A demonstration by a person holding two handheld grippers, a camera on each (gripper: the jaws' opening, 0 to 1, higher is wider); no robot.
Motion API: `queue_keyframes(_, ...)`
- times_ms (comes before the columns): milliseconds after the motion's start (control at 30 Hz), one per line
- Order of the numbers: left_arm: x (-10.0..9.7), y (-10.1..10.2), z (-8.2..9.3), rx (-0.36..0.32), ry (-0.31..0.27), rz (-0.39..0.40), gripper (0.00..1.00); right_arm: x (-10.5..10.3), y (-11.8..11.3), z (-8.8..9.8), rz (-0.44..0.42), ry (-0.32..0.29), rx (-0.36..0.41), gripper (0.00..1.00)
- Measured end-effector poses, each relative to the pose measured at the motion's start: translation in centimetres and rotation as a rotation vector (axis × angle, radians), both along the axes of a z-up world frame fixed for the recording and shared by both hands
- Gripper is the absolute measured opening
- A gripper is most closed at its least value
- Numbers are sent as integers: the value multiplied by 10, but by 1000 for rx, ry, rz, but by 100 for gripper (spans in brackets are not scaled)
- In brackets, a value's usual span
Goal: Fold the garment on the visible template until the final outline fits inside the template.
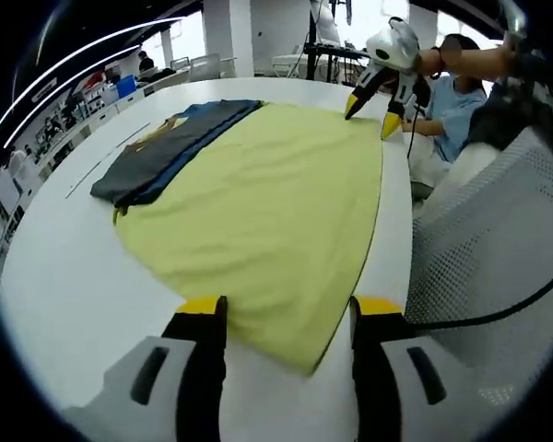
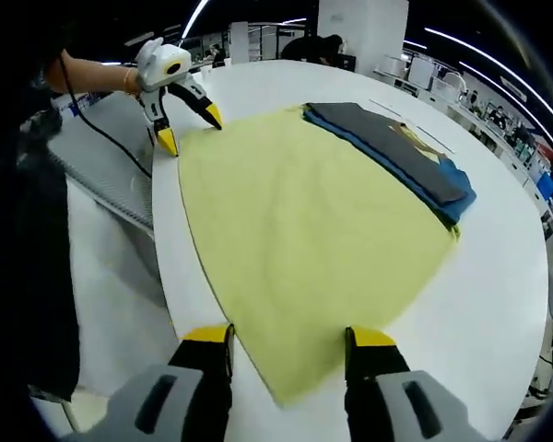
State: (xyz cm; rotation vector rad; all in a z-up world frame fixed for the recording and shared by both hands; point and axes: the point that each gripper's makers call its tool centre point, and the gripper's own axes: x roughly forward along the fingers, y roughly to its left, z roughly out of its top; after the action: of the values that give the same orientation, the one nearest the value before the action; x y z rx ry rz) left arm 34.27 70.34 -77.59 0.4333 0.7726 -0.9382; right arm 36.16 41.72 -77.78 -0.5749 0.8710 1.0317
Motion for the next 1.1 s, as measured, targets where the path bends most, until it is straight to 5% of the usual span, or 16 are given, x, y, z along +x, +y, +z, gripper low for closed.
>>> queue_keyframes(200,5,2,1,4,-2,18,39,6,-3,1,-29,-8,6,33)
queue_keyframes(400,7,1,2,19,-7,18,11,10,-3,2,-50,-14,21,25)
queue_keyframes(533,8,0,1,30,-7,14,7,14,-4,2,-56,-24,15,18)
queue_keyframes(633,9,2,2,55,-20,6,2,14,-4,2,-74,-2,37,0)
queue_keyframes(1100,7,1,20,34,-62,50,0,11,-7,14,-148,19,127,0)
